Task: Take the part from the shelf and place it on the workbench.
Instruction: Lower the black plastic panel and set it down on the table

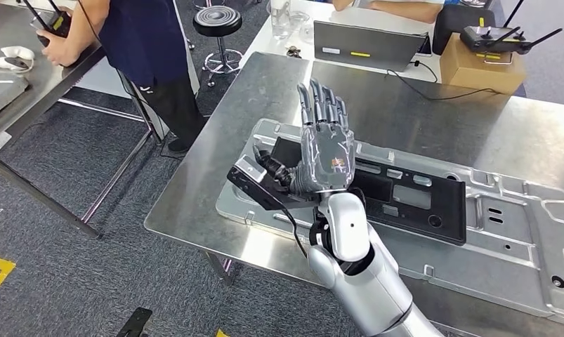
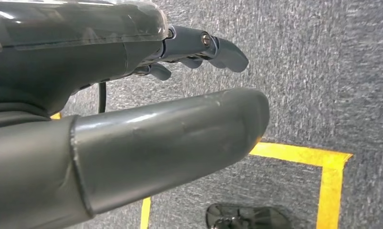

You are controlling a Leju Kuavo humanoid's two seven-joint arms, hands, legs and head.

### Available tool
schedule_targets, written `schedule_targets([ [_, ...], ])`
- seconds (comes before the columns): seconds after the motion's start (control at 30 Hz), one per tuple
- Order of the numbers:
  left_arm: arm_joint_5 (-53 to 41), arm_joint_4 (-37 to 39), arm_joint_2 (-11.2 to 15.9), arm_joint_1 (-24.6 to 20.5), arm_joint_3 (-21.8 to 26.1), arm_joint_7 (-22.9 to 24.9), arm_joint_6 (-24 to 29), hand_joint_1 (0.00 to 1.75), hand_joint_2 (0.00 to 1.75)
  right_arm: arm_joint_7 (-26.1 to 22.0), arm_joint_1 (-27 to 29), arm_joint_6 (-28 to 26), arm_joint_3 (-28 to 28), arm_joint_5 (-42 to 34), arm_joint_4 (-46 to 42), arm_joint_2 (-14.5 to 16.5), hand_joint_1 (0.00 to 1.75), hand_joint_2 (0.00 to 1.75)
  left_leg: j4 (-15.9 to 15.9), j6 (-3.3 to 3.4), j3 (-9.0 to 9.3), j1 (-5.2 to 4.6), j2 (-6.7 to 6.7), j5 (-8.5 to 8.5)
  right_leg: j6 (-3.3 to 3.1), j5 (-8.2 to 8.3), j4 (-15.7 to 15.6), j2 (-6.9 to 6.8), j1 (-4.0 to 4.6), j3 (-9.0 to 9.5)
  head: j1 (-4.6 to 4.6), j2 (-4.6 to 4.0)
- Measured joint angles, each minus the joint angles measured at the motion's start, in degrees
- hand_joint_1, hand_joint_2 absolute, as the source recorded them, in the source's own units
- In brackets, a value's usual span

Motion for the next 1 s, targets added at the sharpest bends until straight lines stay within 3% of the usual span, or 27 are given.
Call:
schedule_targets([
  [0.03, 0.1, 0.0, 0.0, 0.1, 0.0, 0.0, 0.0, 0.00, 0.00, 0.0, 0.4, -0.2, 0.2, 0.0, -0.5, -0.1, 0.00, 0.00, 0.7, -0.11, -0.35, 0.02, 0.01, 0.33, 0.00, -0.02, 0.1, 0.02, 0.00, -0.01, 0.00, 0.00],
  [0.07, 0.2, 0.0, 0.0, 0.2, 0.0, 0.0, 0.0, 0.00, 0.00, 0.0, 0.7, -0.3, 0.3, 0.0, -1.0, -0.2, 0.00, 0.00, -0.9, -0.15, 0.43, 0.06, 0.02, 1.74, 0.06, -0.08, 0.2, 0.05, -0.02, -0.02, 0.00, 0.00],
  [0.17, 0.5, 0.0, 0.1, 0.2, 0.1, 0.0, -0.1, 0.00, 0.00, 0.0, 1.1, -0.7, 0.8, 0.0, -2.1, -0.3, 0.00, 0.00, -11.5, 0.14, 5.72, 0.02, 0.00, 6.38, 0.66, -0.53, 1.1, 0.19, 0.07, -0.20, 0.01, 0.00],
  [0.23, 0.5, 0.0, 0.1, 0.2, 0.1, 0.0, -0.1, 0.00, 0.00, 0.0, 1.2, -0.9, 1.1, 0.0, -2.6, -0.4, 0.00, 0.00, -13.9, 0.69, 6.88, -0.20, -0.14, 6.71, 1.24, -0.54, 1.5, 0.22, 0.28, -0.41, 0.03, 0.00],
  [0.33, 0.6, 0.0, 0.1, 0.3, 0.1, 0.0, -0.2, 0.00, 0.00, 0.0, 1.6, -1.3, 1.5, 0.0, -3.0, -0.7, 0.00, 0.00, -14.2, 1.79, 6.72, -0.08, -0.07, 7.47, 2.06, -0.85, 1.8, 0.19, 0.31, -0.56, 0.06, 0.00],
  [0.4, 0.7, 0.0, 0.0, 0.3, 0.1, 0.0, -0.2, 0.00, 0.00, 0.0, 2.1, -1.9, 1.6, -0.1, -3.2, -0.9, 0.00, 0.00, -14.5, 2.57, 6.43, 0.13, 0.11, 8.00, 2.65, -3.93, 5.1, 0.11, 0.14, -1.65, 0.08, 0.00],
  [0.47, 0.8, 0.0, 0.0, 0.4, 0.1, 0.0, -0.2, 0.00, 0.00, 0.0, 3.0, -2.6, 1.7, -0.3, -3.4, -1.2, 0.00, 0.00, -14.5, 2.94, 5.84, 0.06, 0.24, 8.40, 3.14, -8.37, 11.9, 0.07, -0.11, -3.97, 0.09, 0.00],
  [0.5, 0.8, 0.0, 0.0, 0.5, 0.1, 0.0, -0.2, 0.00, 0.00, 0.0, 3.6, -2.8, 1.8, -0.4, -3.4, -1.3, 0.00, 0.00, -14.5, 2.99, 5.51, 0.03, 0.28, 8.61, 3.30, -9.72, 14.8, 0.07, -0.21, -4.81, 0.09, 0.00],
  [0.53, 0.8, 0.0, 0.0, 0.5, 0.1, 0.0, -0.2, 0.00, 0.00, 0.0, 4.2, -3.0, 1.8, -0.5, -3.4, -1.5, 0.00, 0.00, -14.5, 2.98, 5.15, 0.01, 0.31, 8.85, 3.37, -10.05, 16.1, 0.06, -0.28, -4.88, 0.09, 0.00],
  [0.57, 0.8, 0.0, 0.0, 0.6, 0.2, 0.0, -0.2, 0.00, 0.00, 0.0, 4.6, -3.2, 1.9, -0.6, -3.4, -1.6, 0.00, 0.00, -14.5, 2.92, 4.81, 0.00, 0.31, 9.11, 3.33, -9.30, 15.2, 0.06, -0.31, -3.89, 0.09, 0.00],
  [0.67, 0.9, 0.0, -0.1, 0.6, 0.2, 0.0, -0.2, 0.00, 0.00, 0.0, 5.1, -3.4, 2.1, -0.8, -3.6, -1.7, 0.00, 0.00, -14.5, 2.42, 4.10, -0.07, 0.29, 9.96, 2.46, -5.42, 4.2, 0.05, -0.03, 3.29, 0.07, 0.00],
  [0.7, 0.9, 0.0, -0.1, 0.7, 0.2, 0.0, -0.2, 0.00, 0.00, 0.0, 5.1, -3.4, 2.1, -0.8, -3.8, -1.8, 0.00, 0.00, -14.5, 2.10, 4.02, -0.06, 0.29, 10.27, 2.17, -4.72, 1.5, 0.06, 0.21, 4.84, 0.07, 0.00],
  [0.8, 1.0, 0.0, -0.3, 0.7, 0.2, -0.1, -0.1, 0.00, 0.00, 0.0, 5.6, -3.6, 2.2, -0.9, -4.1, -2.0, 0.00, 0.00, -15.0, 0.93, 3.90, 0.04, 0.30, 11.30, 1.57, -3.78, -0.3, 0.09, 0.57, 5.01, 0.05, 0.00],
  [0.87, 1.0, 0.0, -0.3, 0.8, 0.2, -0.1, -0.1, 0.00, 0.00, 0.0, 5.9, -3.7, 2.2, -0.9, -4.3, -2.1, 0.00, 0.00, -14.1, 0.40, 3.32, 0.09, 0.25, 9.90, 0.70, -2.60, -1.0, -0.12, 0.25, 4.48, 0.04, 0.00],
  [0.93, 1.1, 0.0, -0.4, 0.9, 0.2, -0.2, -0.1, 0.00, 0.00, 0.0, 6.2, -3.8, 2.3, -0.9, -4.3, -2.1, 0.00, 0.00, -9.4, 0.13, 1.84, 0.17, 0.22, 5.01, -0.01, -1.29, -1.4, -0.30, 0.09, 3.42, 0.02, 0.00],
  [1.0, 1.2, 0.0, -0.3, 1.0, 0.2, -0.2, 0.0, 0.00, 0.00, 0.0, 6.8, -3.8, 2.3, -0.9, -4.3, -2.2, 0.00, 0.00, -2.7, -0.14, 0.42, 0.18, 0.22, 0.62, -0.20, -0.26, -1.2, -0.35, 0.22, 1.90, -0.01, 0.00],
])
